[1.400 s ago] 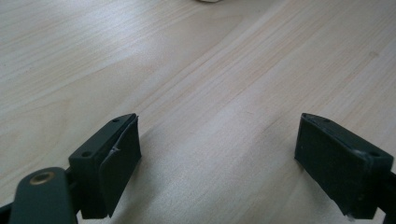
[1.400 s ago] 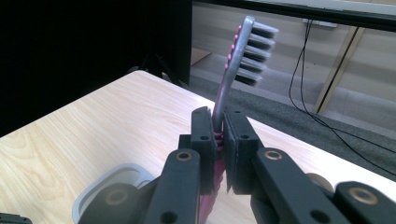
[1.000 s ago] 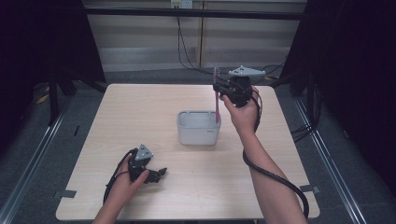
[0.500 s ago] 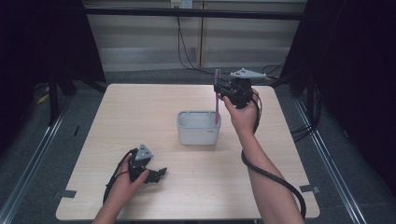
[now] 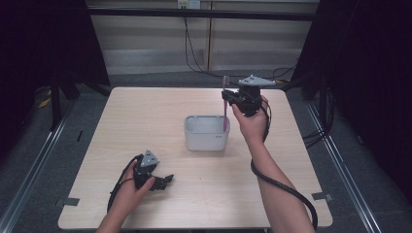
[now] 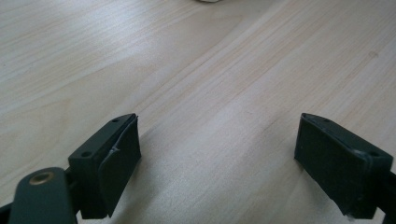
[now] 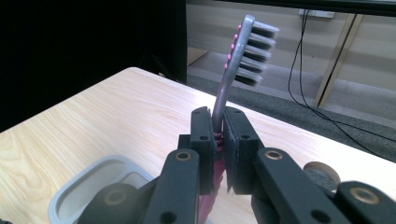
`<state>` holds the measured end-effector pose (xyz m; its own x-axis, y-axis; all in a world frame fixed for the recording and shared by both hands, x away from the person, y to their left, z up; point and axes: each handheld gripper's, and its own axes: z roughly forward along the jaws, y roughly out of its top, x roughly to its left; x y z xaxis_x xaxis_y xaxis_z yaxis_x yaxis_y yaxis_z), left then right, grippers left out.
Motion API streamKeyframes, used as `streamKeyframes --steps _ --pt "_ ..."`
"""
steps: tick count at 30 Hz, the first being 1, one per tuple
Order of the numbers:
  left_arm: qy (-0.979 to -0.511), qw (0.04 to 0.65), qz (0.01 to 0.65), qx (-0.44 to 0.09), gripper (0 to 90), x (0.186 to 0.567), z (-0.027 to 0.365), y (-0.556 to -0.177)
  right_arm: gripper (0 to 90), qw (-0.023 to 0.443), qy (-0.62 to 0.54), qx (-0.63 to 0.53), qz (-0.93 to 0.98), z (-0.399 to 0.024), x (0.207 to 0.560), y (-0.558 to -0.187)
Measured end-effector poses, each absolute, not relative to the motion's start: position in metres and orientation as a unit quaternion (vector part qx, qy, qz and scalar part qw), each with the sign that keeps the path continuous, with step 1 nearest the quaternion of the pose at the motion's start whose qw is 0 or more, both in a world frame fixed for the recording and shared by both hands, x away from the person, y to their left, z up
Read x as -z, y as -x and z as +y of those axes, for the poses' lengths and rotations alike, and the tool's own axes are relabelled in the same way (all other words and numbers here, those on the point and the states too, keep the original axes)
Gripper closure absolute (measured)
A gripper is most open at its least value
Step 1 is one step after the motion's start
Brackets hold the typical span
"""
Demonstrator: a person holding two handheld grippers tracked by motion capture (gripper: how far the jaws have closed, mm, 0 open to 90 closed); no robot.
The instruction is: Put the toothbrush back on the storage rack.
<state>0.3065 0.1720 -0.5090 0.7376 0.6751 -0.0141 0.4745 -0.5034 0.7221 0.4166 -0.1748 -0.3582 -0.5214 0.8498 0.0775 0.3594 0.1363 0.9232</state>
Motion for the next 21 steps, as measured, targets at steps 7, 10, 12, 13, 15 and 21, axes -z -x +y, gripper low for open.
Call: streamKeyframes --steps 7,10,12,13,15,21 --pt "-0.856 0.368 0.336 -0.137 13.8 0.509 0.172 -0.307 83.0 0.241 -0.424 -0.502 0.714 -0.178 0.364 -0.413" --pt "-0.856 0.368 0.335 -0.136 13.8 0.509 0.172 -0.307 82.9 0.24 -0.424 -0.503 0.714 -0.181 0.367 -0.413" --pt "-0.856 0.368 0.336 -0.136 13.8 0.509 0.172 -0.307 83.0 0.238 -0.424 -0.504 0.714 -0.182 0.369 -0.412" --pt "-0.856 0.369 0.336 -0.136 13.8 0.509 0.172 -0.306 82.9 0.237 -0.424 -0.504 0.714 -0.182 0.369 -0.411" --pt "-0.856 0.368 0.336 -0.137 13.9 0.509 0.172 -0.307 83.0 0.236 -0.423 -0.506 0.714 -0.183 0.37 -0.41" --pt "-0.856 0.368 0.336 -0.137 13.8 0.509 0.172 -0.306 82.9 0.234 -0.419 -0.509 0.715 -0.181 0.375 -0.408"
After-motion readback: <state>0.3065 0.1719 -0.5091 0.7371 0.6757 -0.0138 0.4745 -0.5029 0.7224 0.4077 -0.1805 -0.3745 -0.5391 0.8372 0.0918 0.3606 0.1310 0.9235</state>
